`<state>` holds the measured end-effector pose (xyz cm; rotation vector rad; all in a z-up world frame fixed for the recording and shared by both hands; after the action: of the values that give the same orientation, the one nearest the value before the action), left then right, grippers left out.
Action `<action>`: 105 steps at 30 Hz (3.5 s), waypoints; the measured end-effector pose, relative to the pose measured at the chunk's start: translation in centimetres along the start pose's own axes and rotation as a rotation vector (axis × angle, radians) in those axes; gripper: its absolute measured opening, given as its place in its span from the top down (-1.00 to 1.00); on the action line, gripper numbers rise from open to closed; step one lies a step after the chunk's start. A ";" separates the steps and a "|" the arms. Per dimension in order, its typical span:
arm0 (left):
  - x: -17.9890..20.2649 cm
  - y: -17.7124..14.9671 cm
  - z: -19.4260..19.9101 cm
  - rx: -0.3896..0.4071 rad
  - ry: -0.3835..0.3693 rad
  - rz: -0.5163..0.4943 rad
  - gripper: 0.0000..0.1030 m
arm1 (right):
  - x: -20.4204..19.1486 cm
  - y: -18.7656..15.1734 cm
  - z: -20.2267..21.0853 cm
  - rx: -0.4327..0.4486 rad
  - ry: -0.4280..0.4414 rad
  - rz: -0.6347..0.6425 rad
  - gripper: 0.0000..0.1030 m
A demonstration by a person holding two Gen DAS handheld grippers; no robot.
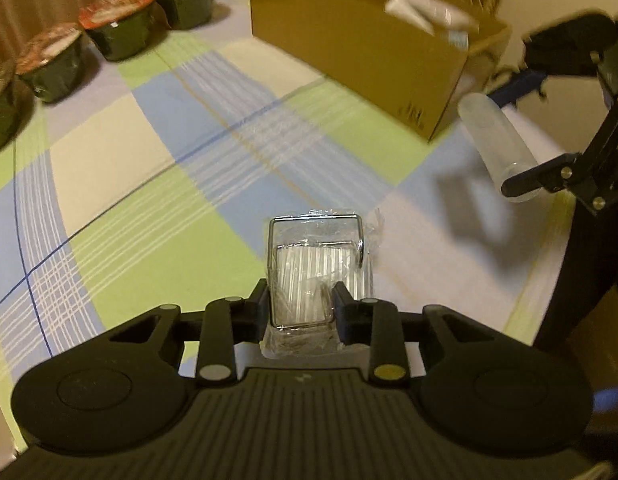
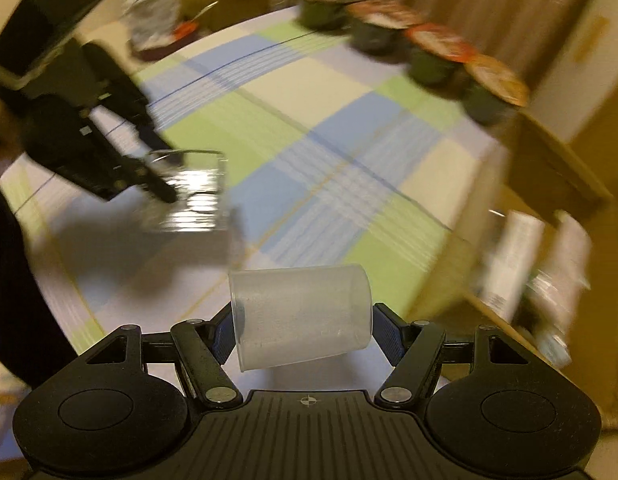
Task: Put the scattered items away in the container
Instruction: 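Lift the wire-frame packet and frosted cup and carry them to the cardboard box, then lower the packet and cup into the box and open both tools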
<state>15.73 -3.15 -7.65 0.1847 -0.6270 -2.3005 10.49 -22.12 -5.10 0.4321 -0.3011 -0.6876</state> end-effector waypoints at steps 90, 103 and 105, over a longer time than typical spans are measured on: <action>9.6 25.1 -7.8 0.157 0.027 0.115 0.48 | 24.2 -1.9 -0.9 0.173 -0.216 -0.534 -0.38; 9.6 26.1 -8.9 0.156 0.037 0.141 0.46 | 24.3 -1.9 -0.7 0.175 -0.220 -0.526 -0.38; 9.4 26.2 -8.9 0.163 0.047 0.150 0.40 | 24.2 -1.9 -0.7 0.174 -0.219 -0.522 -0.38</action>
<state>27.96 -29.11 -2.10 0.2593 -0.7775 -2.0963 27.58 -39.36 -3.60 0.6115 -0.4641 -1.2292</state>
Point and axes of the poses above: each gripper's, at about its wrist camera, not at the fingertips, and z roughly against the way its jaws point, x to its right, y to its top, the point moved 3 cm from there along -z, roughly the way its jaws point, and after that the axes turned 1 degree about -z, right-handed, at the moved point
